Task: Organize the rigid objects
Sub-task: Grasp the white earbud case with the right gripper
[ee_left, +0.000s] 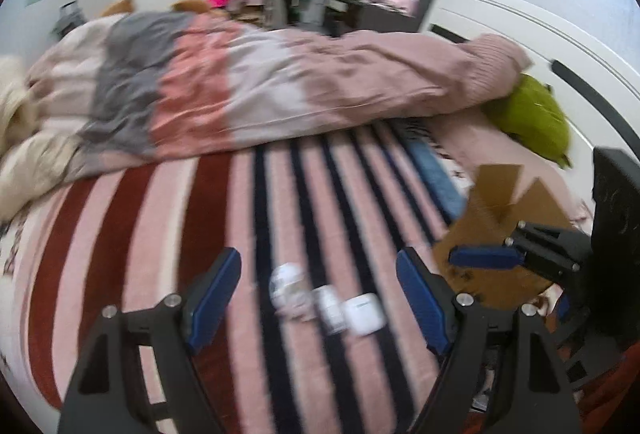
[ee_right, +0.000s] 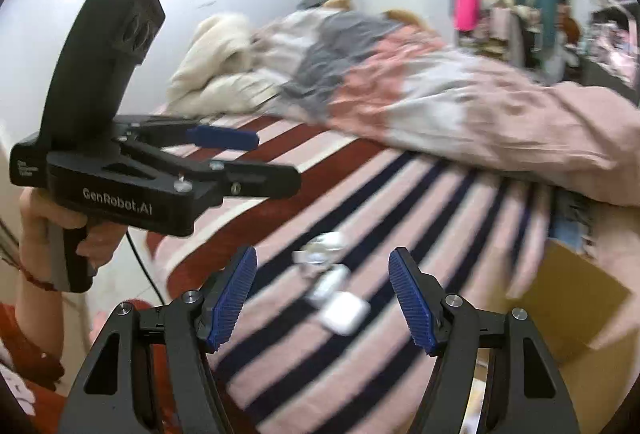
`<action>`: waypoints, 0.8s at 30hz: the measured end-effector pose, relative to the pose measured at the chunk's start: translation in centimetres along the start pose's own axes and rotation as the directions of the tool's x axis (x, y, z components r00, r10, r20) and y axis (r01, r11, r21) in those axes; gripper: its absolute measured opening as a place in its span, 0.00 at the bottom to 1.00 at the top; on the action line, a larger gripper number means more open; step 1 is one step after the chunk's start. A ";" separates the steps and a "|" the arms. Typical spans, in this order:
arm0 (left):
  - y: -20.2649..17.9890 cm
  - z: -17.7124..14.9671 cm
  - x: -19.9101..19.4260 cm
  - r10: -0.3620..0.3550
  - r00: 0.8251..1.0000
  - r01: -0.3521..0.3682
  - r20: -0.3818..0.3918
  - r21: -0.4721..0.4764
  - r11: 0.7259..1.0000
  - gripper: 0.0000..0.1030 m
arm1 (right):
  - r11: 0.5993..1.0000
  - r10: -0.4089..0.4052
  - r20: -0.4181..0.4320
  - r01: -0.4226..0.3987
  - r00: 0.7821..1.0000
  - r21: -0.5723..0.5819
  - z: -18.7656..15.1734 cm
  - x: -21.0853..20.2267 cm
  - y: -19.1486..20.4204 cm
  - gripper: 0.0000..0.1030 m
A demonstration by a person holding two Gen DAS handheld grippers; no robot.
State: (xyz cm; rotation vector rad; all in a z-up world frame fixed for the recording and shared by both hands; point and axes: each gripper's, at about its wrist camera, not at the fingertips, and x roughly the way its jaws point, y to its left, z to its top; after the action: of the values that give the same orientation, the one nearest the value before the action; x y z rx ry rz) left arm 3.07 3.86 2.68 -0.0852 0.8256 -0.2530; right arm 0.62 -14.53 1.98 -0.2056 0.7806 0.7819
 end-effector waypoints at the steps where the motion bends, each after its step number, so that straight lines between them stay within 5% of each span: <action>1: 1.4 -0.8 0.2 0.014 1.000 -0.014 -0.004 -0.021 1.000 0.75 | 1.000 0.020 -0.026 -0.020 0.999 -0.006 -0.1 1.5 0.8 0.64; 6: 4.6 -3.6 1.7 0.034 0.999 -0.037 -0.043 -0.064 0.997 0.75 | 0.997 0.080 -0.183 -0.076 0.980 0.032 -2.4 8.8 2.0 0.64; 10: 5.4 -4.9 3.3 0.019 0.997 -0.025 -0.073 -0.080 0.996 0.75 | 0.989 -0.086 -0.269 0.116 0.959 0.097 -5.5 13.1 0.0 0.64; 17: 5.0 -5.1 5.0 0.014 0.995 -0.020 -0.101 -0.055 0.998 0.75 | 0.947 -0.229 -0.302 0.284 0.925 0.151 -9.0 15.2 -2.7 0.59; 20: 4.7 -4.9 5.4 0.007 0.995 -0.012 -0.101 -0.043 0.999 0.75 | 0.897 -0.386 -0.278 0.428 0.880 0.110 -9.1 14.3 -2.7 0.59; 22: 4.4 -4.8 5.5 0.002 0.995 -0.006 -0.105 -0.040 0.999 0.75 | 0.902 -0.378 -0.268 0.418 0.886 0.110 -9.1 14.2 -2.7 0.59; 24: 4.2 -4.8 5.5 0.004 0.994 -0.007 -0.105 -0.028 1.000 0.75 | 0.935 -0.267 -0.264 0.315 0.927 0.162 -9.0 14.7 -3.2 0.59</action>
State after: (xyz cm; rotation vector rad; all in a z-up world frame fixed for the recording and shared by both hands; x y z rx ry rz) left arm 3.88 6.62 -5.23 -0.0970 0.9342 -0.2424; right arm 4.53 -12.62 -15.05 -0.2301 1.0245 0.3935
